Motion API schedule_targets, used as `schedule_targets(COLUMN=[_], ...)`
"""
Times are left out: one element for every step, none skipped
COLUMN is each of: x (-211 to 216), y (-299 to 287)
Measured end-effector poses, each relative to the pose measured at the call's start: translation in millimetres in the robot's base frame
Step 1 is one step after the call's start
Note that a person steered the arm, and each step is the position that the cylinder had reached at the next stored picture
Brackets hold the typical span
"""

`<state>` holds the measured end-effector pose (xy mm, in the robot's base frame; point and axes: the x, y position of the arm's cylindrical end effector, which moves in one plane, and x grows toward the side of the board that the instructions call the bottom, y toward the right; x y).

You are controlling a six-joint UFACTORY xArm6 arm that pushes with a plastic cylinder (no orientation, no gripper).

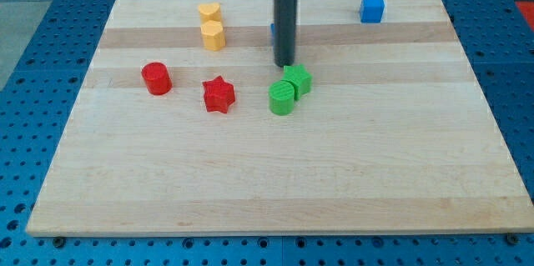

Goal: Separate the triangle from the cube

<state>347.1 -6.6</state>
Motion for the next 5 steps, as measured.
schedule_targets(x=[-47.2,-55.6,-79.6,-115.3,-87.5], y=[-21.7,2.4,11.6,-23.4,32.6])
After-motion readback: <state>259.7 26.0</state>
